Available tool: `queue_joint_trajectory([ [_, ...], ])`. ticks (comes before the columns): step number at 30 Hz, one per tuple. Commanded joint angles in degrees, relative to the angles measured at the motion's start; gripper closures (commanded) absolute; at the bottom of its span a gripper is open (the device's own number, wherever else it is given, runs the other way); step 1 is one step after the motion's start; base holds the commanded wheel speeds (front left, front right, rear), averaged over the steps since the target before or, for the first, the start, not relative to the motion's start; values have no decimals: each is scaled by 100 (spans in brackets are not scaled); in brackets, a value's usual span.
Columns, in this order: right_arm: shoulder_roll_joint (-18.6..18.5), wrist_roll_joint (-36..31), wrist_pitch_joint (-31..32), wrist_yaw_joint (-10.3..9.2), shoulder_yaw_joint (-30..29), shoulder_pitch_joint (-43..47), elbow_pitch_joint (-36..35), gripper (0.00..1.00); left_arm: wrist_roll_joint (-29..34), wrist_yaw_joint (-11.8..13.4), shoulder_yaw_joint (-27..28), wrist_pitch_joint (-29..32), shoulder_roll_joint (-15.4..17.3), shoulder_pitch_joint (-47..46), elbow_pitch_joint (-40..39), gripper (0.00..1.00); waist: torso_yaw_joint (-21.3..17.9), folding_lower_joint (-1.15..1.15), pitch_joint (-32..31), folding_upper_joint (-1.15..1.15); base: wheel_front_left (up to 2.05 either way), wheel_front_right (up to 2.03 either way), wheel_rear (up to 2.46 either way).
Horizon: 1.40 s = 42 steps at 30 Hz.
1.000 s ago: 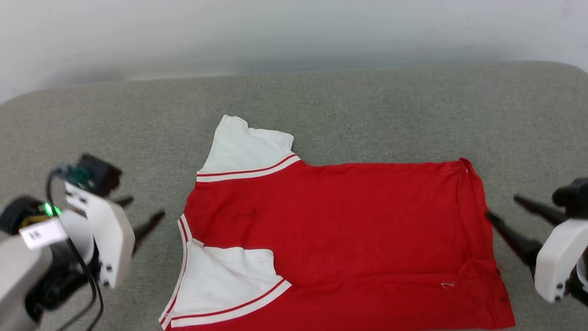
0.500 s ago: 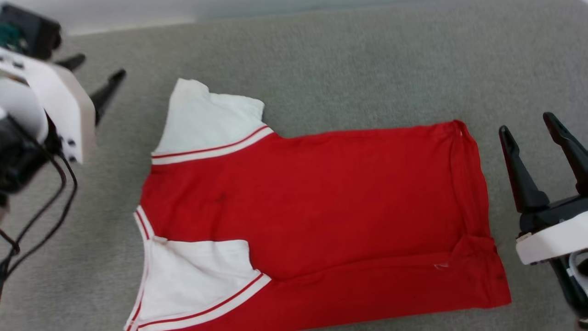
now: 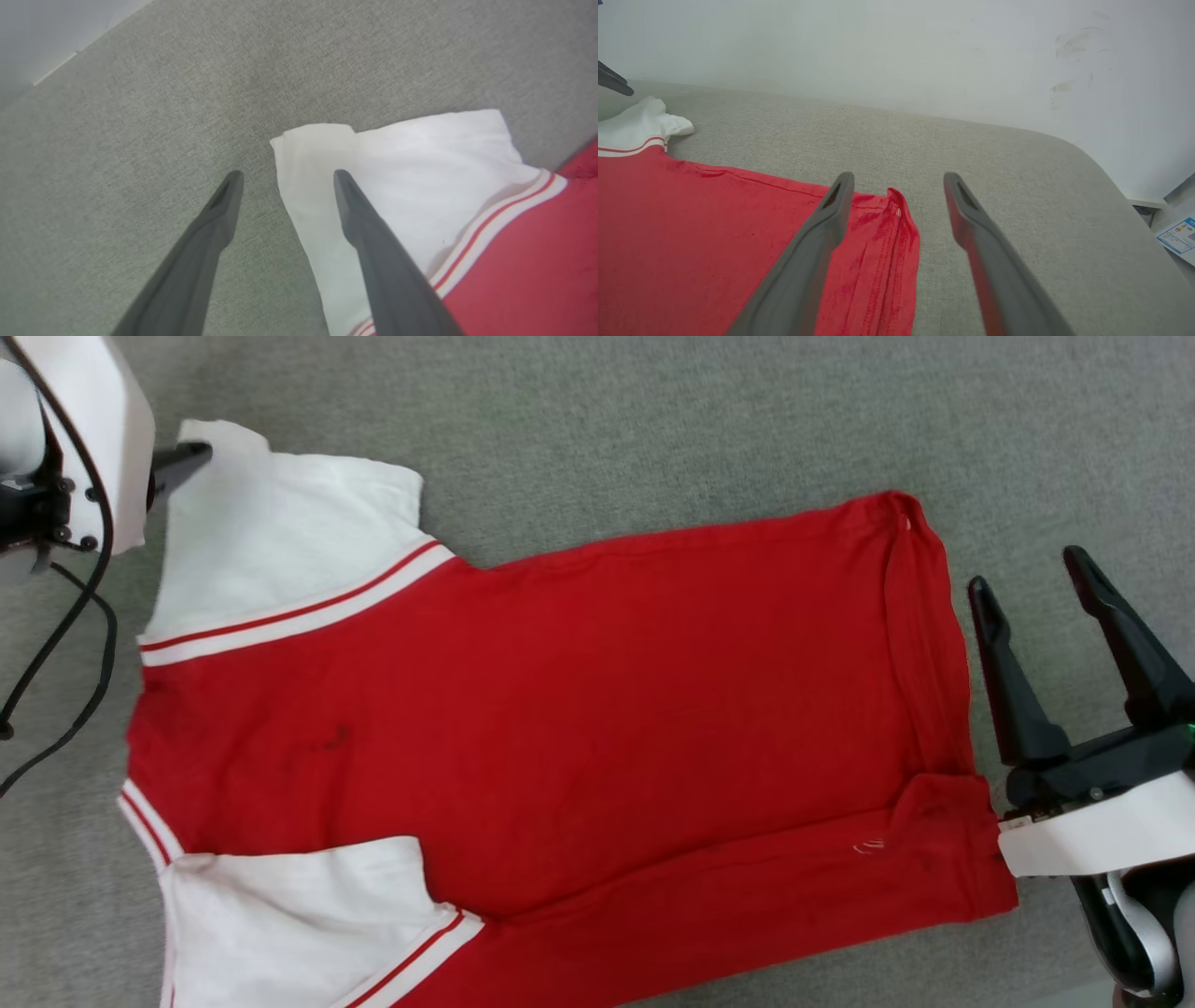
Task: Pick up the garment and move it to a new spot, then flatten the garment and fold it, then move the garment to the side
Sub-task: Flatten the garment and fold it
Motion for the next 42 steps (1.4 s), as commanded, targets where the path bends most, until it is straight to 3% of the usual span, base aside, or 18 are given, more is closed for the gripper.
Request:
queue_joint_trajectory([
  [1,20,30,-9,-2,52,-102,27,0,-46,-7,-64,213,-20,-121,58,0,-145,-1,191,0,0,0,0],
  [9,-87,76,-47,-2,133,-304,272,0,-94,-54,-468,1032,-39,-5,183,0,-217,-1,352,0,0,0,0],
  [10,-96,89,-36,-2,139,-320,297,0,-109,-72,-504,1061,-30,46,180,55,-221,-1,347,0,0,0,0],
  [11,-96,89,-36,-2,139,-320,297,0,-109,-72,-504,1061,-30,46,180,55,-221,-1,347,0,0,0,0],
  [12,-114,96,-15,-2,143,-357,317,0,-101,-91,-517,1046,-17,74,161,100,-223,-1,338,0,0,0,0],
  [18,-379,62,230,-3,82,-649,241,0,-87,-142,-421,661,-46,121,72,100,-141,-1,69,0,0,0,0],
  [19,-751,85,650,-2,181,-876,172,0,5,-200,-442,477,-92,110,-38,100,-33,-1,-125,0,0,0,0],
  [24,-1619,591,1964,-3,548,-1437,167,0,221,-289,-593,187,-187,103,-351,100,209,-1,-363,0,0,0,0],
  [25,-1989,913,2624,-2,834,-1680,261,0,255,-308,-609,113,-243,119,-457,100,300,-1,-418,0,0,0,0],
  [26,-1989,913,2624,-2,834,-1680,261,0,255,-308,-609,113,-243,119,-457,100,300,-1,-418,0,0,0,0],
  [32,-2786,1984,4392,-2,1735,-2610,772,0,328,-336,-696,-53,-372,134,-680,100,541,-1,-452,0,0,0,0],
  [35,-2985,2391,5083,-3,2150,-3078,1070,0,381,-345,-723,-104,-435,69,-760,100,672,-1,-384,0,0,0,0],
  [42,-2741,2745,5651,-2,2679,-3844,1909,0,476,-371,-748,-202,-484,-109,-847,100,904,-1,-110,0,0,0,0],
])
